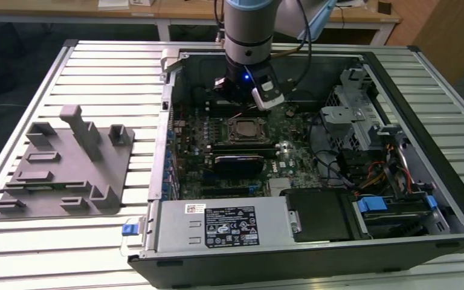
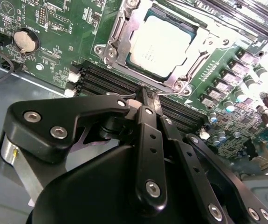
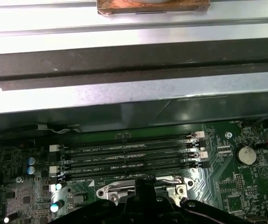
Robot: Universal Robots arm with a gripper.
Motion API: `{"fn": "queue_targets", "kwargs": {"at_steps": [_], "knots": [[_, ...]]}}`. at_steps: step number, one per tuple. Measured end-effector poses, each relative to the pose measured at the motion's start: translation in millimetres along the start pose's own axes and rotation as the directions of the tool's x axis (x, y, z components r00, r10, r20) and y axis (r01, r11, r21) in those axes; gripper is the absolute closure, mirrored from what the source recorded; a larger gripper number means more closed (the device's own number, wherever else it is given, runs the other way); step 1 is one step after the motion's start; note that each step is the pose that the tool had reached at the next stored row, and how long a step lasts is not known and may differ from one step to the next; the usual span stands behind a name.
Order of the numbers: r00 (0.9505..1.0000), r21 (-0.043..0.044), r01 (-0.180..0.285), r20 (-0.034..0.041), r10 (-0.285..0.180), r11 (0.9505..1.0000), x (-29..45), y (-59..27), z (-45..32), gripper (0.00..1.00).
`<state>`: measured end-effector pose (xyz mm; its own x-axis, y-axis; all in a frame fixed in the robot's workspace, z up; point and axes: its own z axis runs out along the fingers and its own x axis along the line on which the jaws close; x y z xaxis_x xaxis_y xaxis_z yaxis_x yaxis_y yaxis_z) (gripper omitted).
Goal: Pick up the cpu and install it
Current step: 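Install the first cpu locking lever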
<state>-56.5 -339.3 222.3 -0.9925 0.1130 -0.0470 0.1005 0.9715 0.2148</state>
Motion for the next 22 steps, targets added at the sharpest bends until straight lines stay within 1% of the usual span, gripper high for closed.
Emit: {"fn": "queue_targets", "kwargs": {"at_steps": [3, 7, 8, 11, 17, 22], "knots": [[0.9999, -0.0012, 0.002, 0.0104, -0.002, 1.0, 0.0, -0.3, 1.3, 0.89], [0.9995, -0.0035, 0.007, 0.0306, -0.007, 1.0, 0.1, -0.6, 3.0, 0.89], [0.9995, -0.0036, 0.007, 0.0323, -0.007, 1.0, 0.0, -0.6, 3.1, 0.89], [0.9994, -0.003, 0.005, 0.0333, -0.005, 1.0, 0.1, -0.4, 3.6, 0.89], [0.9978, 0.0014, -0.048, 0.045, 0.048, 0.9988, 0.4, 0.6, 5.3, 0.89], [0.9955, 0.0024, -0.08, 0.0521, 0.08, 0.9968, 0.8, 3.8, 7.3, 0.89]]}}
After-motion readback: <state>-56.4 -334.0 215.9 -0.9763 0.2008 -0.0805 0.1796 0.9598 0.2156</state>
